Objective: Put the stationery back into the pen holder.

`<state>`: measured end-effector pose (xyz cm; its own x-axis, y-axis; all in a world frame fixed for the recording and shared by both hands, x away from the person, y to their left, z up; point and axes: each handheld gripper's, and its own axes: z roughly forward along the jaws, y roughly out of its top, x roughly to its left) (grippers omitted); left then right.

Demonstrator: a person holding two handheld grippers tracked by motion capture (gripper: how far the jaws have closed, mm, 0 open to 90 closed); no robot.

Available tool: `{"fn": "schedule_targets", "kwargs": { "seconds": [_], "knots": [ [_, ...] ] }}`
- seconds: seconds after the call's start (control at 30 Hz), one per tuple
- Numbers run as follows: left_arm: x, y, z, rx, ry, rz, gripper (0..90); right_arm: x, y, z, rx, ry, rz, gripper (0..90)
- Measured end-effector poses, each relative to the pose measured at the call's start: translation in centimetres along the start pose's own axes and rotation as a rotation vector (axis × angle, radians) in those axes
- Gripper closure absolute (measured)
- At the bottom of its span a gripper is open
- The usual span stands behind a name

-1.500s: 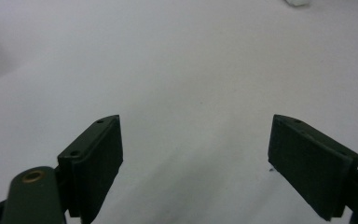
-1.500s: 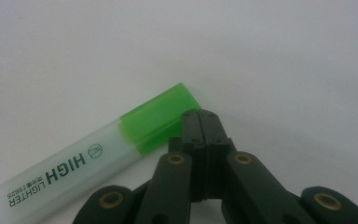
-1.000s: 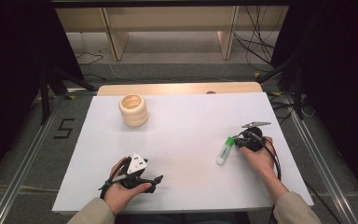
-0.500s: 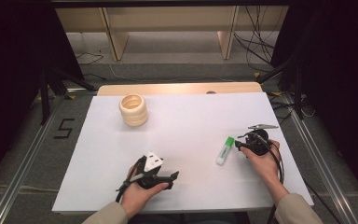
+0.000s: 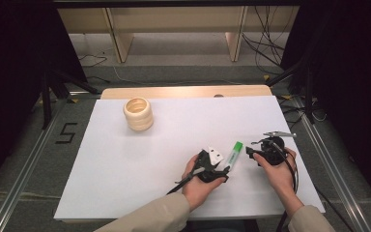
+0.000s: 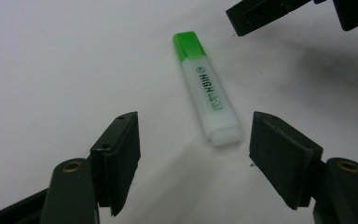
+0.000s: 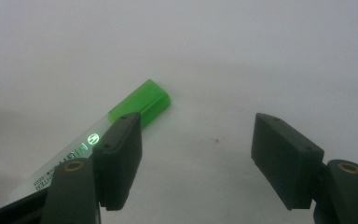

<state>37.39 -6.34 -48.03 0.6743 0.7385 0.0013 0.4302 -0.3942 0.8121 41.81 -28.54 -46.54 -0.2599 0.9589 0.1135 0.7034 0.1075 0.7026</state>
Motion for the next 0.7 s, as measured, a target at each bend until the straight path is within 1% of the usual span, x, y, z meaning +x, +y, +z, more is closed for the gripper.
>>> {"fn": "schedule_targets", "kwargs": {
  "seconds": [0.03, 0.07, 0.17, 0.27, 0.33, 0.47, 0.63, 0.7],
  "knots": [
    [-0.3, 0.2, 0.7, 0.011, 0.009, 0.006, 35.1, 0.0, 0.0, 0.0, 0.001, 0.0, 0.003, 34.1],
    [-0.5, 0.4, 1.2, 0.014, 0.014, -0.002, 35.6, -0.1, 0.0, 0.0, 0.0, 0.0, 0.005, 34.0],
    [-1.1, 0.9, 2.3, 0.027, 0.023, -0.007, 37.1, -0.3, 0.0, -0.1, -0.004, -0.001, 0.007, 34.0],
    [-1.4, 1.2, 3.2, 0.028, 0.04, -0.015, 38.4, -0.4, 0.0, 0.0, -0.007, -0.002, 0.01, 34.1],
    [-1.6, 1.4, 3.8, 0.025, 0.052, -0.029, 40.0, -0.4, 0.0, 0.0, -0.007, -0.002, 0.012, 34.1],
    [-1.7, 1.4, 4.4, 0.035, 0.06, -0.039, 41.7, -0.4, 0.0, 0.0, -0.008, 0.0, 0.012, 34.0],
    [-1.8, 1.3, 4.8, 0.05, 0.056, -0.044, 44.0, -0.5, 0.0, 0.0, -0.01, 0.0, 0.015, 34.0],
    [-1.7, 1.3, 4.8, 0.048, 0.057, -0.051, 44.9, -0.4, 0.0, 0.0, -0.01, 0.0, 0.014, 34.1]
  ]
}}
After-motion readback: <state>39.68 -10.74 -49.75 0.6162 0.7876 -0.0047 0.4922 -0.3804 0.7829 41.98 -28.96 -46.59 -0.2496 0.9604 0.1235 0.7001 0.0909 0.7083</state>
